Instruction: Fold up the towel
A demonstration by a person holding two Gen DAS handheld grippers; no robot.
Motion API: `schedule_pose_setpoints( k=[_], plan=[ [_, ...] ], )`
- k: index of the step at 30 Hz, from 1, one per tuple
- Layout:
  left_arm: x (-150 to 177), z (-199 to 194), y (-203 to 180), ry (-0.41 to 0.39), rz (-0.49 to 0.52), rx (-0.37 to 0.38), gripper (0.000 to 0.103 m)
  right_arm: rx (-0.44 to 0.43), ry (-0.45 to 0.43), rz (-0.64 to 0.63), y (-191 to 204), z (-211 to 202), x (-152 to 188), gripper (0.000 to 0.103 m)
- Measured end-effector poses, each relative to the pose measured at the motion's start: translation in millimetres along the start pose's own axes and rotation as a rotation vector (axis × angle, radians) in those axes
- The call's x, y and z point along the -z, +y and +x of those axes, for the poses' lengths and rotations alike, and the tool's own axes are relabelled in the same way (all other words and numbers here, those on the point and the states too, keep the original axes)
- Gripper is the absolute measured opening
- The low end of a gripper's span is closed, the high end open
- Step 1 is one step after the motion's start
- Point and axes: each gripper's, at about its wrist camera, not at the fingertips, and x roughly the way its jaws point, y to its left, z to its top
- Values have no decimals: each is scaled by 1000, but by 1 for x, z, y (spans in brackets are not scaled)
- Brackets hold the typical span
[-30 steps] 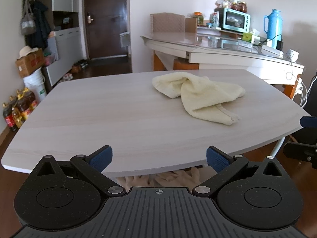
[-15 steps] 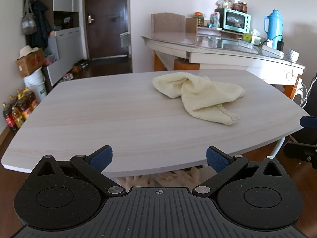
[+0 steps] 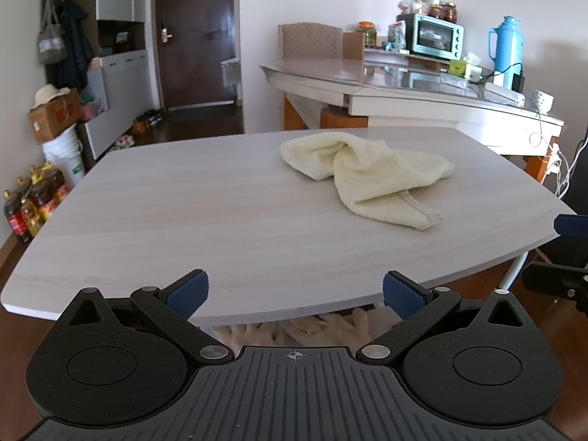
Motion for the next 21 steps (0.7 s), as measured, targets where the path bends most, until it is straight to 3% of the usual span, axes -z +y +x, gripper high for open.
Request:
schedule_pose_setpoints(
  k=[21],
  plan=[
    [-17,6,1,-3,10,7,103,-3,-2,-10,3,8,-16,102]
  ],
)
